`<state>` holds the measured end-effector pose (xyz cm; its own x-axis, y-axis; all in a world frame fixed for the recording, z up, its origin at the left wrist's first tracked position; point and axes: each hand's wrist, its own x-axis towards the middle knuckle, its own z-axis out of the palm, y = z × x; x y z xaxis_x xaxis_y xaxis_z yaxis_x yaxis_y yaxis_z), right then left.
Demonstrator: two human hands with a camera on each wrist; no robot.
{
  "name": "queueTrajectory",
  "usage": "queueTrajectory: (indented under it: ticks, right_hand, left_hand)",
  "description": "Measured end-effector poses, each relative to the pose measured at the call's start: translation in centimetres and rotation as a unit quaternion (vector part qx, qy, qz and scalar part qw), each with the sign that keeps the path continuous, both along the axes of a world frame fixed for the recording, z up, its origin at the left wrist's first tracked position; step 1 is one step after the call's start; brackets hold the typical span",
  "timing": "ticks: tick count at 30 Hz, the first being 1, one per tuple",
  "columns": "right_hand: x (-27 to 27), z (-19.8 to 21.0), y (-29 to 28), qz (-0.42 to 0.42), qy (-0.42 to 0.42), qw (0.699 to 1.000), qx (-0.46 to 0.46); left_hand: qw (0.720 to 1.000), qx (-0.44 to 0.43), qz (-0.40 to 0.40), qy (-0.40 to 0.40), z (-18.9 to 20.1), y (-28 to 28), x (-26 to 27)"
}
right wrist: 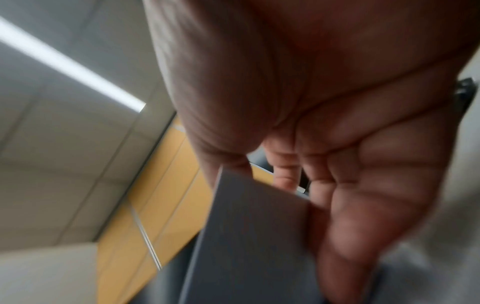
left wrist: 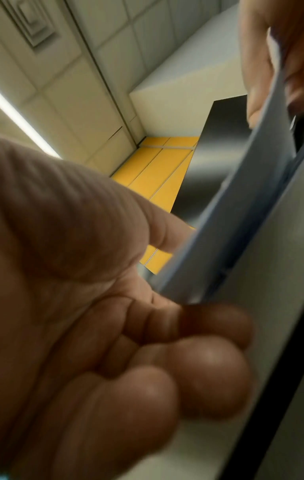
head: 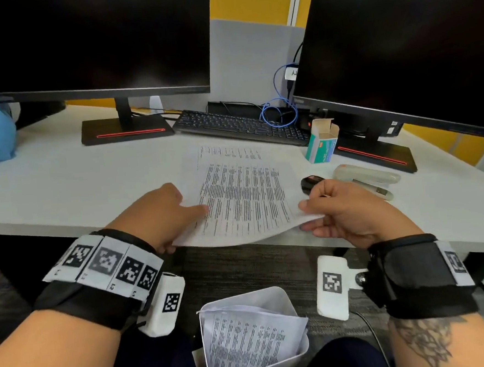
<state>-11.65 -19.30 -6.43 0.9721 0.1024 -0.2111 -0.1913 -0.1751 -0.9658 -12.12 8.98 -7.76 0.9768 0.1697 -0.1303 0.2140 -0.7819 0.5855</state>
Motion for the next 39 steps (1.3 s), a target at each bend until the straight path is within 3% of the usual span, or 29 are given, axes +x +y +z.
queueTrajectory:
  ticks: [3, 6, 11, 15, 19, 22, 25, 28, 33, 36, 39]
  right_hand:
    - [0.3, -0.8, 0.4, -0.064, -0.029, 0.997, -0.022]
    - [0.5, -1.5, 0.0, -0.032, -0.053, 0.997, -0.034]
    - [0.3, -0.9, -1.2, 0.049, -0.071, 0.983, -0.164]
    - [0.0, -0.5, -0.9, 0.092, -0.047, 0.972, -0.21]
    - [-0.3, -0.1, -0.4, -0.025, -0.064, 0.991, -0.118]
    - [-0.3, -0.5, -0.5, -0.051, -0.071, 0.992, -0.088]
    - [-0.3, -0.9, -0.7, -0.028, -0.073, 0.984, -0.16]
    - [-0.7, -0.8, -0.3, 0.029, -0.066, 0.971, -0.23]
    - [-1.0, 0.1, -0.4, 0.041, -0.071, 0.952, -0.296]
    - [-1.2, 0.4, -0.7, 0.033, -0.061, 0.949, -0.308]
    - [-0.4, 0.1, -1.0, -0.124, -0.137, 0.935, -0.302]
  left_hand:
    - [0.999, -0.041, -0.01, -0.017, -0.5, -0.6, 0.0]
    - [0.988, -0.14, 0.022, -0.068, -0.8, -0.5, 0.3]
    - [0.924, -0.358, 0.079, -0.107, -0.8, 0.0, 0.7]
    - [0.883, -0.446, 0.063, -0.132, -1.3, -0.5, 0.6]
    - [0.887, -0.436, -0.021, -0.148, -1.5, -1.0, 0.2]
    - [0.892, -0.418, -0.046, -0.166, -1.4, -1.1, -0.3]
    - [0.879, -0.445, -0.04, -0.17, -0.7, -1.0, -0.7]
    - [0.839, -0.512, 0.006, -0.187, 0.0, -0.6, -0.9]
    - [0.824, -0.432, 0.083, -0.358, 0.7, 0.4, -0.4]
    - [0.846, -0.404, 0.053, -0.345, 1.2, 0.3, -0.5]
    - [0.902, -0.33, -0.021, -0.278, 1.1, -0.6, -0.7]
